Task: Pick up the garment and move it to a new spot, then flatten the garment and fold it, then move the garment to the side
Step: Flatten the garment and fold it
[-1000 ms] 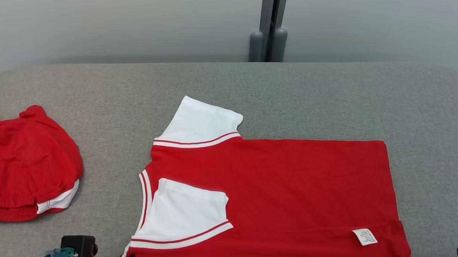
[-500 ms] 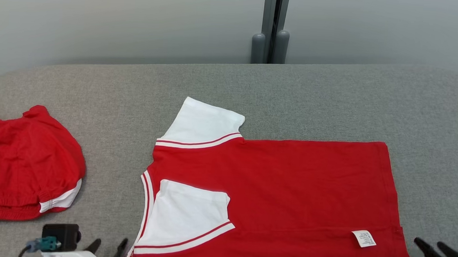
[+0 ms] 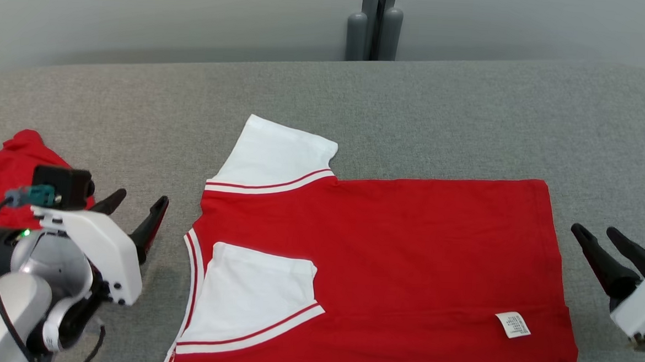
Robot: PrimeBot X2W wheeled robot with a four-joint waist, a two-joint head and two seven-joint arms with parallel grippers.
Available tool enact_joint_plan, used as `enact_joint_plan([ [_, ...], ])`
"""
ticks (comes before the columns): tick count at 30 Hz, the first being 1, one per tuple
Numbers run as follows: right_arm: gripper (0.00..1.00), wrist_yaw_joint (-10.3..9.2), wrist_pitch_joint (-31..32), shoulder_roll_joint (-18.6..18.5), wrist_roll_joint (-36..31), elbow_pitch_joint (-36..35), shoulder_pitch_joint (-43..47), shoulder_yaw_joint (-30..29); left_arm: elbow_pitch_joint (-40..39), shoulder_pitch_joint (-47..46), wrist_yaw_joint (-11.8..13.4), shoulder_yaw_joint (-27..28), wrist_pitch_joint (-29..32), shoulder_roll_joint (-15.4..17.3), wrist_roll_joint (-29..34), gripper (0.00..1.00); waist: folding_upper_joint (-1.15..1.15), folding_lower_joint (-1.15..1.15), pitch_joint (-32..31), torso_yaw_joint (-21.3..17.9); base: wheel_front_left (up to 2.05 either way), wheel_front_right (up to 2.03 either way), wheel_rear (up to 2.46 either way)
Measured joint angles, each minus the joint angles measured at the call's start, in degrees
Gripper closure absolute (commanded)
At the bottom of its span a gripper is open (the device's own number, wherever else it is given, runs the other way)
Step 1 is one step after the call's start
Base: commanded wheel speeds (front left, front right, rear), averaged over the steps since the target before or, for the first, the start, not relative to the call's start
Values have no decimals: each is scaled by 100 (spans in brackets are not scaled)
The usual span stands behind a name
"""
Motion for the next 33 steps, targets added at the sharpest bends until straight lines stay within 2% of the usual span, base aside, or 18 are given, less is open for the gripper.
enact_joint_plan([
  [4,0,0,83,105,-100,359,-661,96,537,-768,-400,-55,279,-104,-64,0,0,0,223,-82,0,0,0],
  [15,0,0,37,143,-376,1809,-2162,245,2225,-2793,-1634,-500,1069,-751,-151,0,0,0,866,-271,0,0,0],
  [19,0,0,30,136,-357,2230,-2594,374,2799,-3354,-1972,-659,1378,-936,-182,0,0,0,1130,-332,0,0,0],
  [24,0,0,40,152,-250,2664,-3087,681,3399,-3940,-2140,-946,1652,-987,-59,0,0,0,1469,-452,0,0,0],
  [33,0,0,-36,225,-20,3278,-3693,1233,4047,-4728,-2214,-1170,1786,-1206,-169,0,0,0,1941,-727,0,0,0],
])
